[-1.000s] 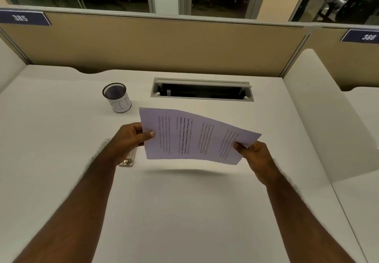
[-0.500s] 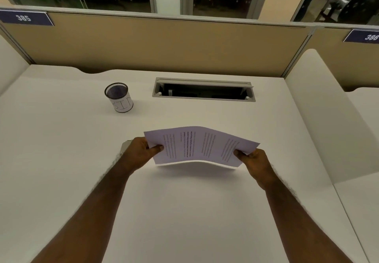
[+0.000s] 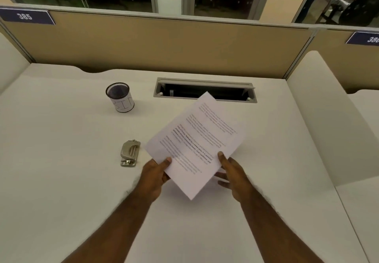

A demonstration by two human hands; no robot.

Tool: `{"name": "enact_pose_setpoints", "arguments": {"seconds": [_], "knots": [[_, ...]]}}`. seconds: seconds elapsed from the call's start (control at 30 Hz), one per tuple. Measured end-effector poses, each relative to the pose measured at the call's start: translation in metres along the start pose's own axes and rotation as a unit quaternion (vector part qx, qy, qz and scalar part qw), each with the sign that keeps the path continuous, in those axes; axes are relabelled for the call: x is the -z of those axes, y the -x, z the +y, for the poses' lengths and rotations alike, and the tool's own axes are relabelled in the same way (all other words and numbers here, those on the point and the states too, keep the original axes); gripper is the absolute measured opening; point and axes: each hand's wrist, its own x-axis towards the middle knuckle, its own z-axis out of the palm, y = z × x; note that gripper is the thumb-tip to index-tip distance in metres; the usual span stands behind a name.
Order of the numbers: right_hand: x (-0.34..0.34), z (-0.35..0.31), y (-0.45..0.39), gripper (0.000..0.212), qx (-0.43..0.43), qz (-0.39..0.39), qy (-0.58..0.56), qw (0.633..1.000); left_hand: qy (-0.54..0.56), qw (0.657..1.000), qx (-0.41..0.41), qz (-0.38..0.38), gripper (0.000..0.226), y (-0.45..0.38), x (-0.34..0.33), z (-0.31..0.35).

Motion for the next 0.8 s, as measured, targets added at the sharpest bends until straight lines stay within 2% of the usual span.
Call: {"name": "enact_pose_setpoints", "arguments": {"seconds": [0.03,0.1,0.2,0.3,0.37,0.43,0.47,0.5,0.57,0.6,0.63,0.73,0.8], "knots": [[-0.006,0.0,0.0,0.057,0.009,-0.02,-0.019,1.0,0.014,1.0,0.011,0.001,0.028,0.004,-0.002,-0.009],[-0.012,0.0,-0.006,0.036,0.044,-0.006,-0.026,0.999,0.019,0.999,0.032,0.005,0.03,0.01,-0.005,-0.024],[-0.014,-0.003,-0.018,0.034,0.072,0.038,-0.01,0.997,-0.015,0.997,0.075,0.0,0.036,0.016,0.002,-0.038],[-0.009,-0.007,-0.028,0.033,0.079,0.049,0.038,0.995,-0.074,0.99,0.118,-0.03,0.032,0.016,0.02,-0.033],[-0.006,-0.008,-0.032,0.026,0.077,0.04,0.042,0.995,-0.132,0.984,0.115,-0.036,0.03,0.011,0.035,-0.019],[-0.004,-0.008,-0.035,0.014,0.067,0.027,0.026,0.997,-0.183,0.98,0.066,0.025,0.029,0.0,0.049,-0.001],[-0.002,-0.006,-0.038,0.011,0.061,0.022,0.02,0.998,-0.221,0.972,0.015,0.079,0.028,-0.007,0.058,0.008],[-0.002,-0.004,-0.04,0.009,0.055,0.017,0.016,0.998,-0.275,0.949,-0.05,0.146,0.026,-0.015,0.066,0.018],[-0.004,0.003,-0.045,0.014,0.044,0.01,0.01,0.999,-0.396,0.865,-0.152,0.268,0.026,-0.03,0.086,0.035],[-0.006,0.006,-0.047,0.017,0.038,0.007,0.01,0.999,-0.434,0.833,-0.169,0.3,0.029,-0.037,0.095,0.043],[-0.009,0.009,-0.049,0.018,0.036,0.006,0.011,0.999,-0.459,0.817,-0.16,0.31,0.033,-0.046,0.104,0.048],[-0.014,0.013,-0.056,0.012,0.038,0.009,0.022,0.999,-0.505,0.818,-0.032,0.273,0.044,-0.07,0.117,0.06],[-0.014,0.013,-0.06,0.011,0.036,0.009,0.04,0.998,-0.526,0.817,0.011,0.236,0.045,-0.081,0.121,0.061]]}}
